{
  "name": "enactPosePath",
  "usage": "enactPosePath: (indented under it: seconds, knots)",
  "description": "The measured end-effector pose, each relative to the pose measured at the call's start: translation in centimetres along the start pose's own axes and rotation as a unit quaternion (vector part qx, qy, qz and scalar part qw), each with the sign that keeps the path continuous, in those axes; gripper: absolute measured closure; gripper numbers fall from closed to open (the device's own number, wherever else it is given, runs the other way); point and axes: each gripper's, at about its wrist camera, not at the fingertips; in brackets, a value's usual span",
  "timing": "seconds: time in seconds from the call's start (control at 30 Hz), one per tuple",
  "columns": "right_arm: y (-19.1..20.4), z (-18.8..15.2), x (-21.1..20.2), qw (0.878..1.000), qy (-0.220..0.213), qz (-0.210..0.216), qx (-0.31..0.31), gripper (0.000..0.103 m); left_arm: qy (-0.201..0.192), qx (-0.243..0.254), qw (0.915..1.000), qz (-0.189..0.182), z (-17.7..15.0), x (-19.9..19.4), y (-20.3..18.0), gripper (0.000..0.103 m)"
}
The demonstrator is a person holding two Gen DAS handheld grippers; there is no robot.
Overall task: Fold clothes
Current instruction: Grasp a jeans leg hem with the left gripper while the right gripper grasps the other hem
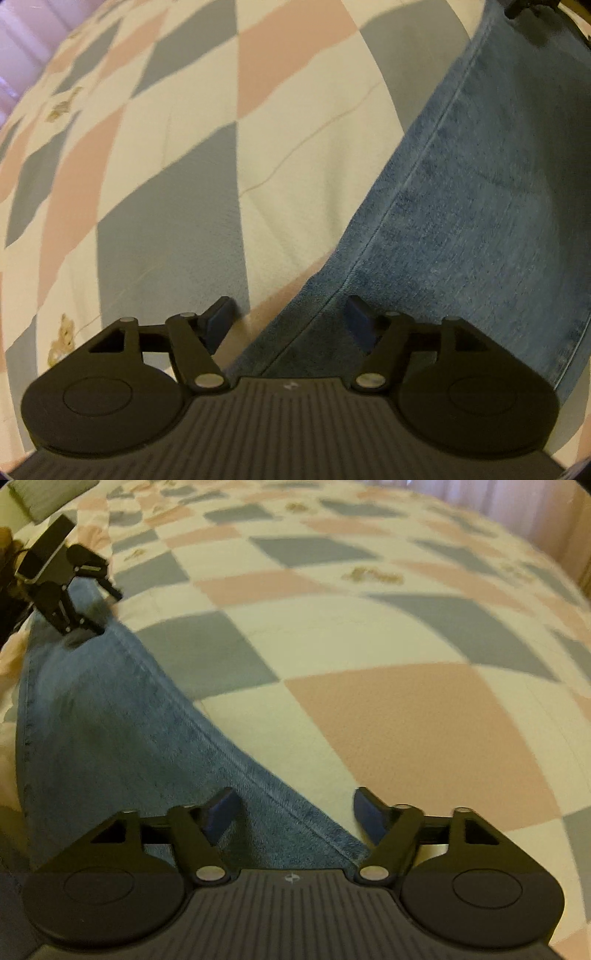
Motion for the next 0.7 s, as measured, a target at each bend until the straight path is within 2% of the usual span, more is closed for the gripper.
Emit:
enactPosePath:
  seconds: [0.03, 0.1, 0.13, 0.17, 0.2, 0.23, 0.27, 0.3, 0.4, 0.53, 0.63, 0.7]
  knots:
    - [-0.3, -0.1, 0.5, 1.0, 0.011, 0.006, -0.001, 0.03, 0.003, 0.007, 0.9999, -0.013, 0.0, 0.1, -0.1, 0.056]
    - [-0.4, -0.2, 1.4, 1.0, 0.026, 0.017, -0.007, 0.028, 0.008, 0.024, 0.9988, -0.042, 0.2, 0.2, -0.7, 0.078]
    - [-0.4, -0.1, 1.8, 0.999, 0.031, 0.023, -0.01, 0.03, 0.009, 0.041, 0.9982, -0.043, 0.2, 0.1, -1.2, 0.081]
    - [-0.3, -0.1, 1.9, 0.999, 0.037, 0.029, -0.013, 0.041, 0.009, 0.058, 0.9975, -0.039, 0.1, 0.0, -1.7, 0.083]
    - [-0.1, -0.2, 2.1, 0.998, 0.043, 0.034, -0.017, 0.056, 0.009, 0.066, 0.9972, -0.034, 0.0, -0.1, -2.0, 0.087]
    - [0.1, -0.1, 2.1, 0.998, 0.047, 0.036, -0.022, 0.062, 0.009, 0.073, 0.9969, -0.027, -0.2, -0.2, -2.3, 0.091]
    - [0.3, -0.1, 2.0, 0.998, 0.05, 0.035, -0.029, 0.076, 0.007, 0.083, 0.9964, -0.018, -0.4, -0.5, -2.8, 0.094]
    - [0.5, 0.0, 1.9, 0.997, 0.055, 0.035, -0.035, 0.082, 0.006, 0.094, 0.9955, -0.008, -0.7, -0.7, -3.2, 0.098]
    - [1.2, -0.4, 0.7, 0.997, 0.045, 0.019, -0.055, 0.09, -0.002, 0.125, 0.9916, 0.031, -1.3, -1.6, -4.8, 0.1]
    - [4.1, -1.0, -2.1, 0.993, 0.0, -0.032, -0.112, 0.093, -0.017, 0.146, 0.9841, 0.099, -1.6, -3.9, -7.0, 0.101]
    - [7.5, -2.0, -5.5, 0.982, -0.044, -0.084, -0.163, 0.095, -0.046, 0.097, 0.9824, 0.152, -1.4, -8.0, -8.1, 0.101]
    - [10.3, -2.9, -8.0, 0.97, -0.072, -0.117, -0.199, 0.096, -0.069, 0.053, 0.9797, 0.181, -1.8, -11.8, -9.7, 0.101]
Point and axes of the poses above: each gripper's, at about its wrist camera, not at the fingertips, and x roughly the way its jaws point, y to its left, z to its top, and after that the axes turned 15 degrees about -y, right-handed
